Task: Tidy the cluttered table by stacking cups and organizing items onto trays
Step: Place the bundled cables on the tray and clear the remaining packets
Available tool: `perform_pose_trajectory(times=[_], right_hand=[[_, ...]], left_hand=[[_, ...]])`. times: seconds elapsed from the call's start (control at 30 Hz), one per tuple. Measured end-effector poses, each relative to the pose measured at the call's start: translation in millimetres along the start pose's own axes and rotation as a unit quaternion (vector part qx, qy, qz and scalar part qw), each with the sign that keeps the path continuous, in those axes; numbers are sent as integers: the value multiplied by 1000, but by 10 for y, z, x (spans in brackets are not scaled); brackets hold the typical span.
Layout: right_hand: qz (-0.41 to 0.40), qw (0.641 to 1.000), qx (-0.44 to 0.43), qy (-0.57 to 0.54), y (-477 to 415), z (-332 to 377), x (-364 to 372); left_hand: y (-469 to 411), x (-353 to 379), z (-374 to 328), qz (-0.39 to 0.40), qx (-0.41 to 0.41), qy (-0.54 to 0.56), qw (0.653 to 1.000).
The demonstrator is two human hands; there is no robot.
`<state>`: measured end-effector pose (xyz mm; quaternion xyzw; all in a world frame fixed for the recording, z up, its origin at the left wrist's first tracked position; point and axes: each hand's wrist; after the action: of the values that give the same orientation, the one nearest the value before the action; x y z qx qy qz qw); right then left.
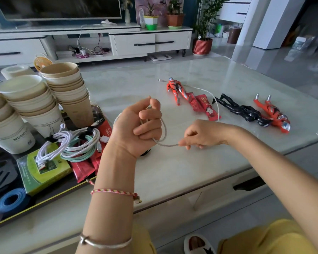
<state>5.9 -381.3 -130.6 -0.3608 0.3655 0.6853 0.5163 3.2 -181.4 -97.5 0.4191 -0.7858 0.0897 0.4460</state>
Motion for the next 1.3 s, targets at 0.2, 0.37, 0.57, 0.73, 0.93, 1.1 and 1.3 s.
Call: perform_pose_trajectory(times=[0.2,0.37,0.57,0.73,0.93,1.1,1.3], right_hand=[[-213,976,-32,1,-179,-150,-95],[-384,923,-41,1,-188,81,-95],[-400,895,-198,9,-68,512,52],[-359,885,-282,95,34,544,271],[-294,926,-229,-60,80,355,343],[-141,969,-90,-184,36,133,261],[-144,984,-82,-70,-57,84,26]], left_hand=[[-43,41,120,-69,-41,-160,984],[-226,37,332,-211,-18,-319,924],[-480,53,323,-329,148,-197,912],[-557,37,202,-273,203,62,938],[-462,-77,55,-203,195,221,934],[-321,-59,18,-70,140,162,974],[-192,4,48,35,18,10,999]])
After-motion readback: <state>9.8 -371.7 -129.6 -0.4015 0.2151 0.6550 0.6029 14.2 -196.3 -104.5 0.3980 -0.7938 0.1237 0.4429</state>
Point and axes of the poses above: each hand's wrist, its own y-axis away from the middle knuckle, its own x-axis out of the palm, z = x × y, and after that the axes turned 11 degrees about -z, right-handed
